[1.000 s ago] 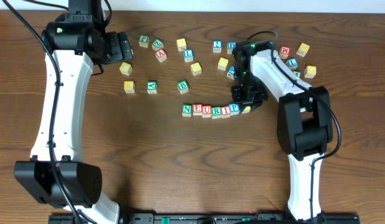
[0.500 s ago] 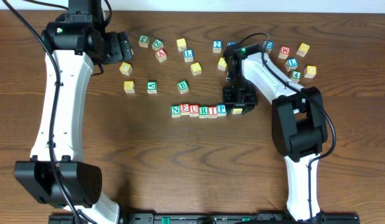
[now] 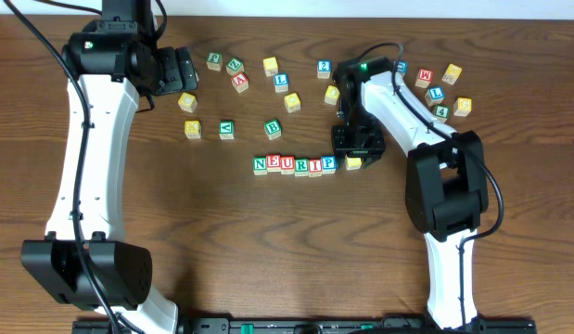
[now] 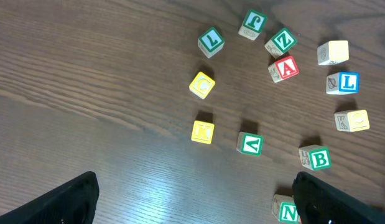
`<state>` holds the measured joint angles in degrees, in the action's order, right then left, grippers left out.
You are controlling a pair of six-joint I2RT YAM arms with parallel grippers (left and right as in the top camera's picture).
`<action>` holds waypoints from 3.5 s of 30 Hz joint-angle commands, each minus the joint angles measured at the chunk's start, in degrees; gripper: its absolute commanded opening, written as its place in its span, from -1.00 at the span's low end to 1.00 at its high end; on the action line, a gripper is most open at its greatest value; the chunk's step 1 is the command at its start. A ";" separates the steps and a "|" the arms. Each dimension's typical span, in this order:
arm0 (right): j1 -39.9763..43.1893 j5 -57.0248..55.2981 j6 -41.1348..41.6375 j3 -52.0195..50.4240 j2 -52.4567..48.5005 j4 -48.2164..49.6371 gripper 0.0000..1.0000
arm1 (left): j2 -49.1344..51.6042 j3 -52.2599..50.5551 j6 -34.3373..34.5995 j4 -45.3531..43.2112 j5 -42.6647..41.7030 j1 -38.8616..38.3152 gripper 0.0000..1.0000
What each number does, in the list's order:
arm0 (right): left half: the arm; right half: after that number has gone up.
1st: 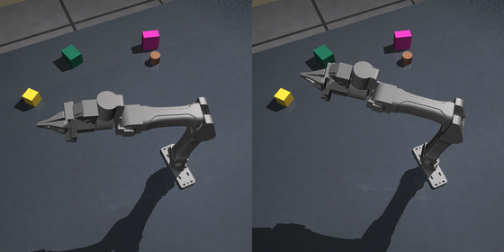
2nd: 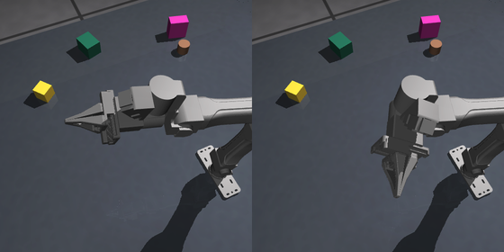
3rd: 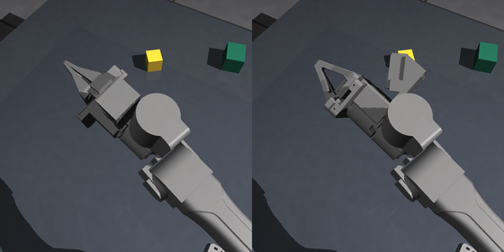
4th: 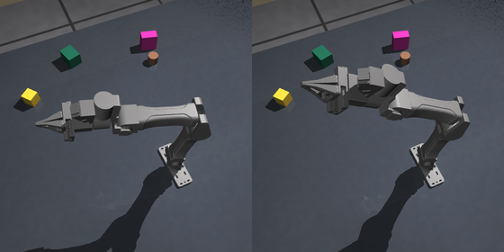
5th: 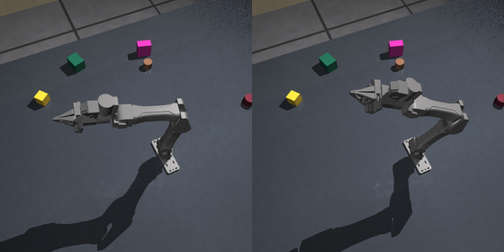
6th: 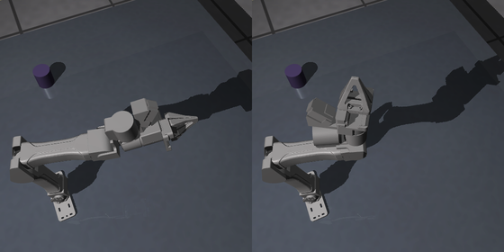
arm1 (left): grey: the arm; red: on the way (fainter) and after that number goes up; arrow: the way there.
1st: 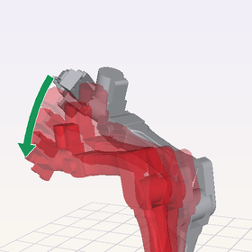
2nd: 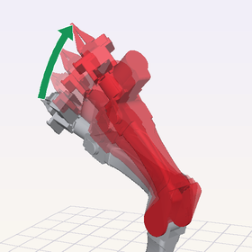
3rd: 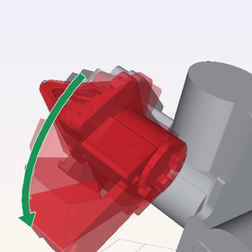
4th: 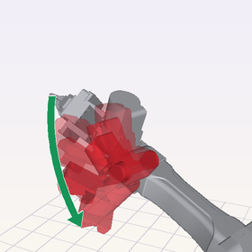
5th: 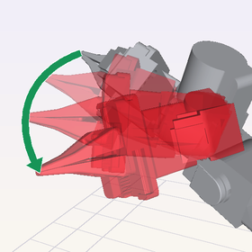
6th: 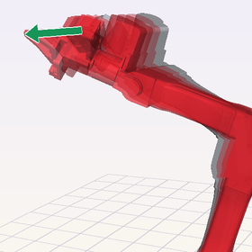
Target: Spell out NEURIPS
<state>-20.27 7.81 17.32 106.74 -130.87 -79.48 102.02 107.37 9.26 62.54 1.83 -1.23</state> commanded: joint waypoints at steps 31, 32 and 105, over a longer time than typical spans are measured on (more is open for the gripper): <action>9.77 -5.95 -4.68 -13.18 17.22 14.53 -0.24 | 0.74 -0.33 0.94 -0.04 -0.07 0.15 0.95; 9.70 -5.70 -4.48 -14.99 17.22 16.39 -0.25 | 0.74 -0.33 0.94 -0.04 -0.04 0.15 0.96; 3.93 0.72 -10.58 -27.82 14.47 34.42 -0.18 | 0.74 -0.33 0.94 -0.04 -0.07 0.15 0.96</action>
<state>-15.59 7.97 8.16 79.31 -115.83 -45.12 102.02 107.37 9.26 62.54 1.78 -1.23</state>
